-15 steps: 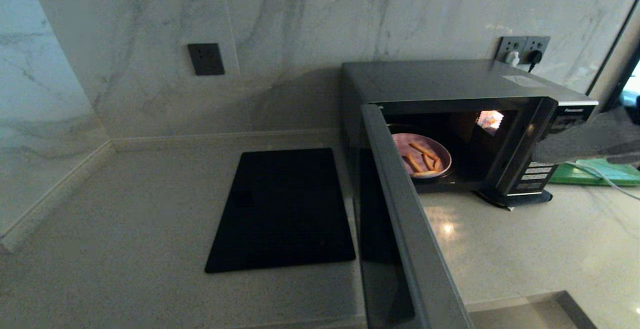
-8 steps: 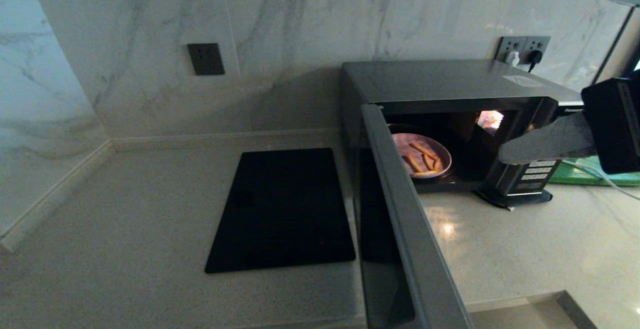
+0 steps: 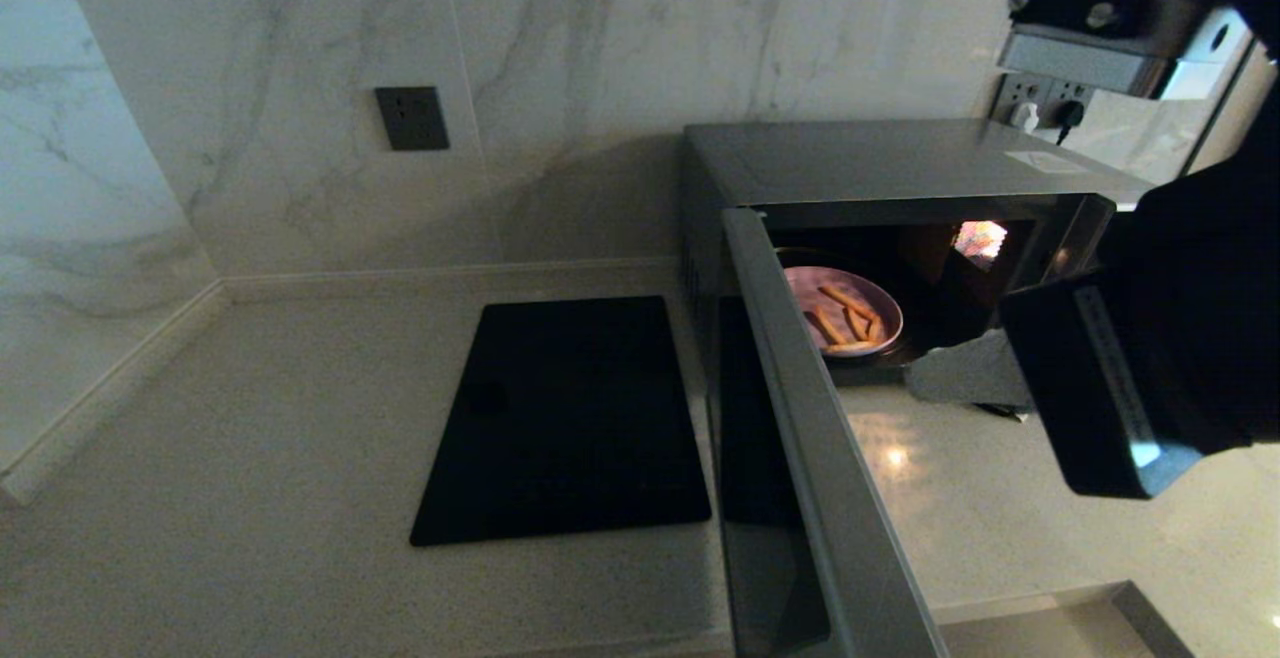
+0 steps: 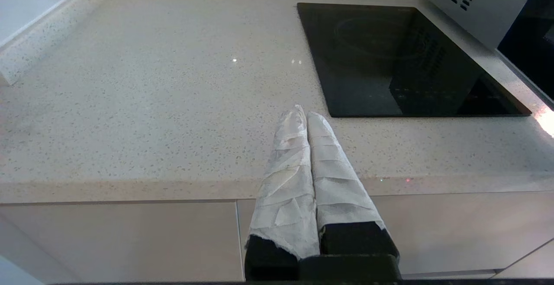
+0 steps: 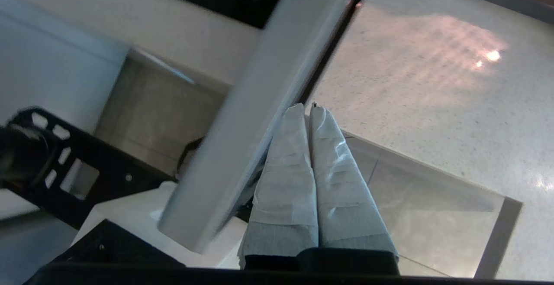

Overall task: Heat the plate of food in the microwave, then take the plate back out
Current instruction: Close the microwave oven

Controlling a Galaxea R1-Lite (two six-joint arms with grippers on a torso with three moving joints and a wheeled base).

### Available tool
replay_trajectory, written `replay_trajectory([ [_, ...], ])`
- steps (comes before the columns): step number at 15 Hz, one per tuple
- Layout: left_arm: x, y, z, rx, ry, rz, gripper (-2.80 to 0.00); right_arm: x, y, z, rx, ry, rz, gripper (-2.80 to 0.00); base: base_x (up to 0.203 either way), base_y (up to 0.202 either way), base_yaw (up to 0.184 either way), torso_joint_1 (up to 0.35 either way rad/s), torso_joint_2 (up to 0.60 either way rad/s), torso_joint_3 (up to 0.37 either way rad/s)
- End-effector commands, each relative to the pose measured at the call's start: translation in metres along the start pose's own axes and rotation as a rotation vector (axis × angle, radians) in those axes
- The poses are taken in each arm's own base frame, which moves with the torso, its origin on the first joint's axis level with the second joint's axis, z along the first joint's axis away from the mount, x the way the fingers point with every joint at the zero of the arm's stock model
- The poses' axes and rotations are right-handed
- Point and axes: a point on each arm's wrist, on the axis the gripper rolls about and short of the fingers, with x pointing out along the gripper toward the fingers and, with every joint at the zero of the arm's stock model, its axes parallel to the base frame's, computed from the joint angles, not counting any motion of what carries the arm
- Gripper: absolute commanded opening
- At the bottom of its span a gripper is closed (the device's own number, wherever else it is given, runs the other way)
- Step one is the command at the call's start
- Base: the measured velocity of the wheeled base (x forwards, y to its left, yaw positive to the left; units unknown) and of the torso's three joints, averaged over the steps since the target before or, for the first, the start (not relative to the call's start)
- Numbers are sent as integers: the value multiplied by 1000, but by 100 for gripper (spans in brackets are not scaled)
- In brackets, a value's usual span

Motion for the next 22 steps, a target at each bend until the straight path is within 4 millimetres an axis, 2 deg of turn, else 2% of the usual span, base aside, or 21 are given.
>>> replay_trajectory([
  [1, 0, 0, 0, 0, 1, 1, -280, 11, 19, -6, -57, 30, -3, -280, 0, 0, 0, 0, 0, 0],
  [5, 0, 0, 0, 0, 1, 1, -280, 23, 44, -13, -153, 16, -43, -280, 0, 0, 0, 0, 0, 0],
  [8, 0, 0, 0, 0, 1, 1, -280, 27, 56, -11, -185, -36, -49, -280, 0, 0, 0, 0, 0, 0],
  [14, 0, 0, 0, 0, 1, 1, -280, 40, 78, -23, -249, 0, -36, -280, 0, 0, 0, 0, 0, 0],
  [18, 0, 0, 0, 0, 1, 1, -280, 43, 74, -25, -237, 25, -77, -280, 0, 0, 0, 0, 0, 0],
  [22, 0, 0, 0, 0, 1, 1, -280, 47, 49, -28, -152, 94, -257, -280, 0, 0, 0, 0, 0, 0],
])
